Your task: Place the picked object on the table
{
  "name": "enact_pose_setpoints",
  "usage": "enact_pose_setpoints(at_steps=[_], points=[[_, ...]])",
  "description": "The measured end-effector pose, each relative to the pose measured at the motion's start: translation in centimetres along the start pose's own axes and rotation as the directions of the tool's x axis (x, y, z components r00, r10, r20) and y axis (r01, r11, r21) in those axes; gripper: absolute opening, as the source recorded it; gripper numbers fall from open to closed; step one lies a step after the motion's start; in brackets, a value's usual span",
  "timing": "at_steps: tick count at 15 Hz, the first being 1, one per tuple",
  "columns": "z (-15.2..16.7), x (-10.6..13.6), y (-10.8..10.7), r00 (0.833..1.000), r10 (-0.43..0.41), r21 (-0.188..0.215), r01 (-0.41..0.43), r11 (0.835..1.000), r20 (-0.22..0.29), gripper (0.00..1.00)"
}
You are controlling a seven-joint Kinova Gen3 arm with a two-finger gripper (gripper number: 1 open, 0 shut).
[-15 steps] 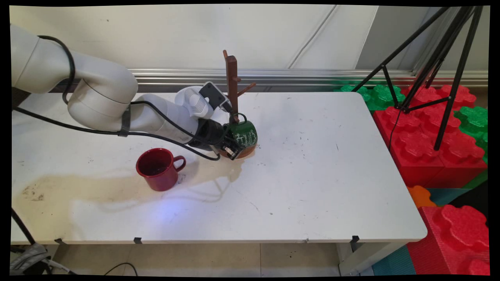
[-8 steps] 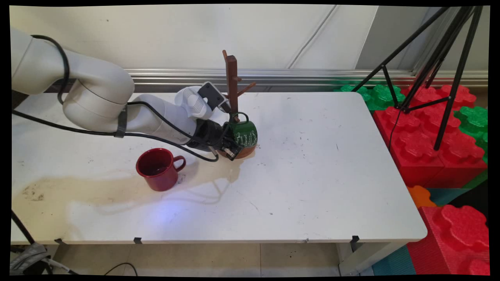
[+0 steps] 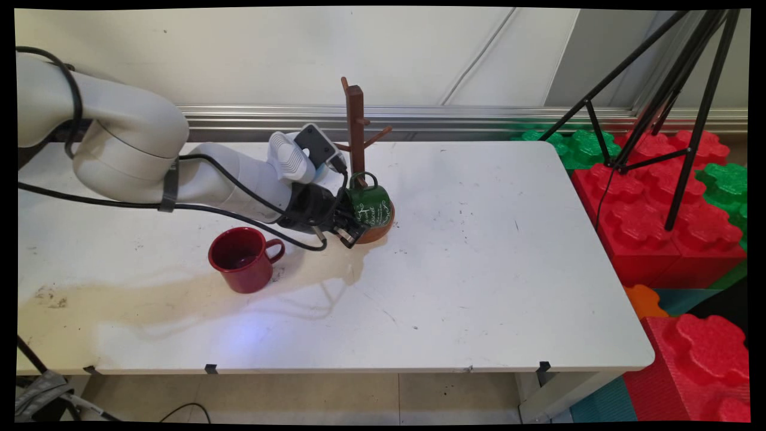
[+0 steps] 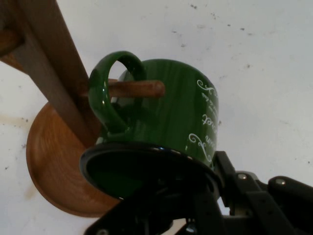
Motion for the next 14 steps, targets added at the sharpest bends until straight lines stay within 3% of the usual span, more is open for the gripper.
enact_pose_setpoints(at_steps=[14], points=[[-4.2,0.1,1.6,0.999,0.040,-0.020,-0.040,0.999,0.005,0.00]])
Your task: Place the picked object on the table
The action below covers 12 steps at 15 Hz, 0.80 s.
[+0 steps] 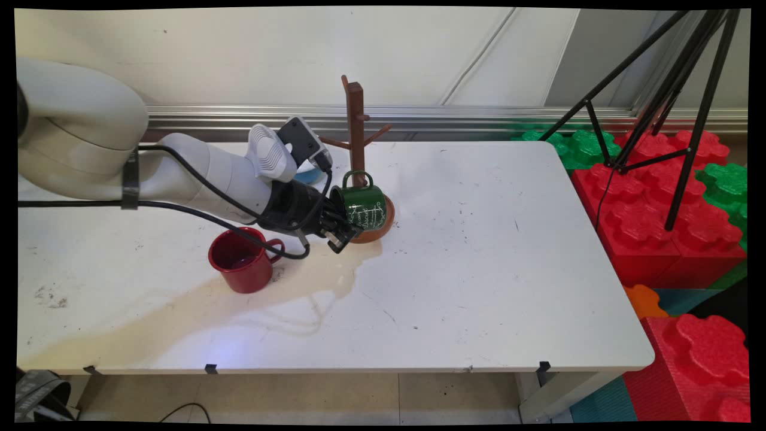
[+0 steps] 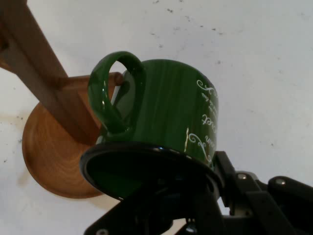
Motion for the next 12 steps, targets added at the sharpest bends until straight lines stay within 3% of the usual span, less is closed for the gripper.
enact_pose_setpoints(at_steps=[12], points=[[-4.1,0.2,1.8,0.996,0.079,-0.060,-0.076,0.995,0.042,0.00]])
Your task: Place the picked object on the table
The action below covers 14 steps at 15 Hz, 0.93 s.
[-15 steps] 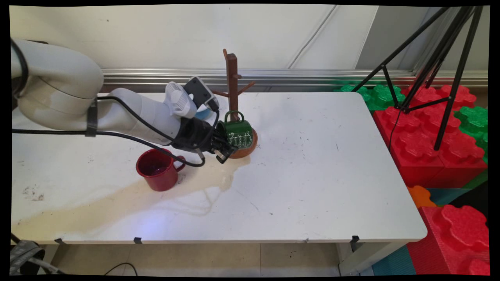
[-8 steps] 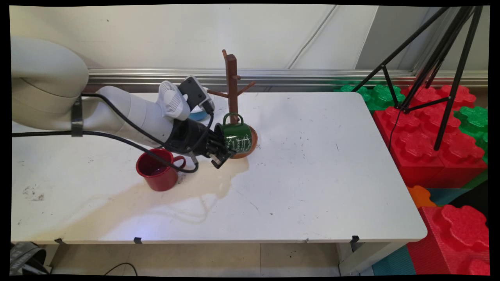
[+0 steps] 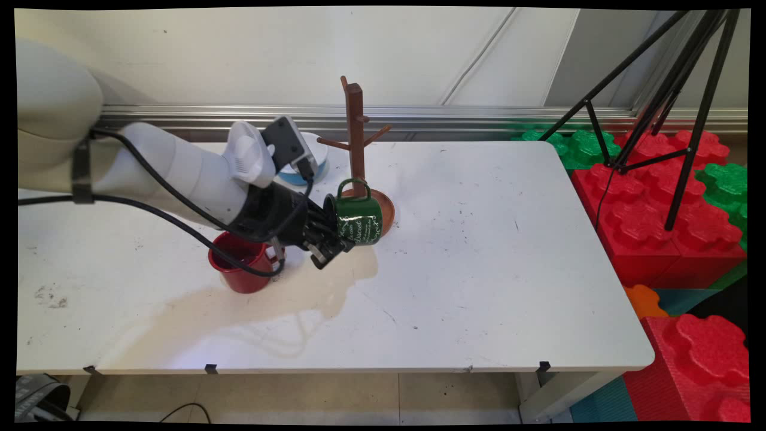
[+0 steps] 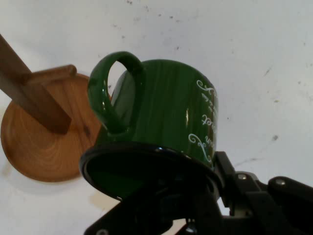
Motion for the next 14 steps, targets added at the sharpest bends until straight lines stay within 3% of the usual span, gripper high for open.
enact_pose_setpoints(at_steps=[9,14], points=[[-6.3,1.2,-0.6,0.991,0.114,-0.029,-0.113,0.993,0.075,0.00],[-10.1,1.7,-3.2,0.964,0.216,-0.023,-0.215,0.976,0.157,0.00]])
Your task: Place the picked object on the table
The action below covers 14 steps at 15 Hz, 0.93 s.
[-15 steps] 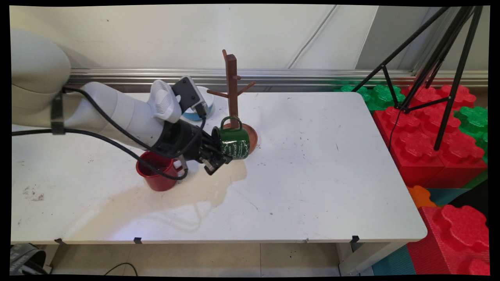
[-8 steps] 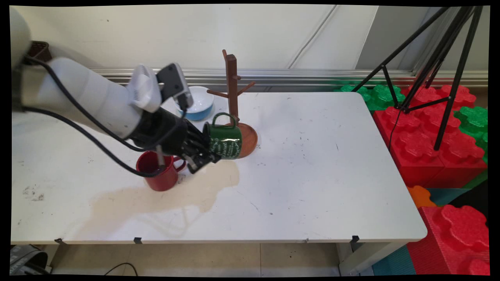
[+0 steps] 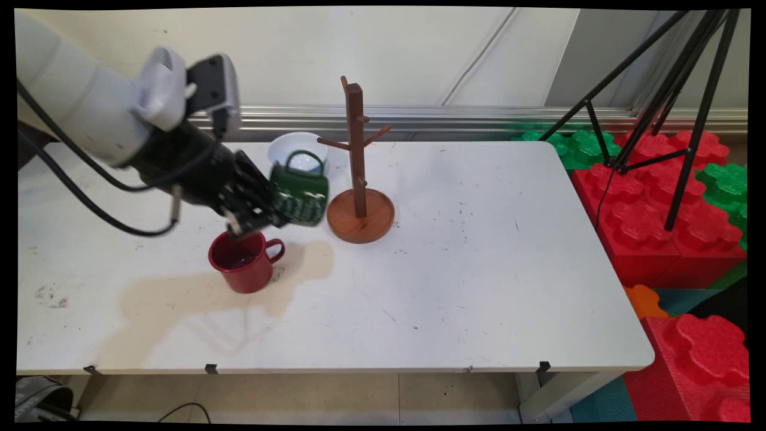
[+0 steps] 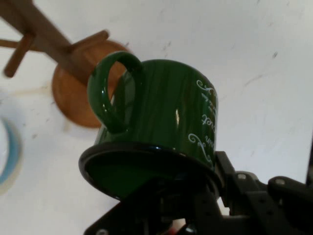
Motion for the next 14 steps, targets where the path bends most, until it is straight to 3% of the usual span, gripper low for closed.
enact_pose_setpoints(at_steps=[5,10,14], points=[[-1.6,-0.4,-3.1,0.992,0.095,0.040,-0.098,0.994,0.080,0.00],[-1.1,-0.4,-6.9,0.963,0.195,0.067,-0.210,0.975,0.187,0.00],[0.7,0.0,-8.9,0.940,0.227,0.070,-0.252,0.965,0.255,0.00]])
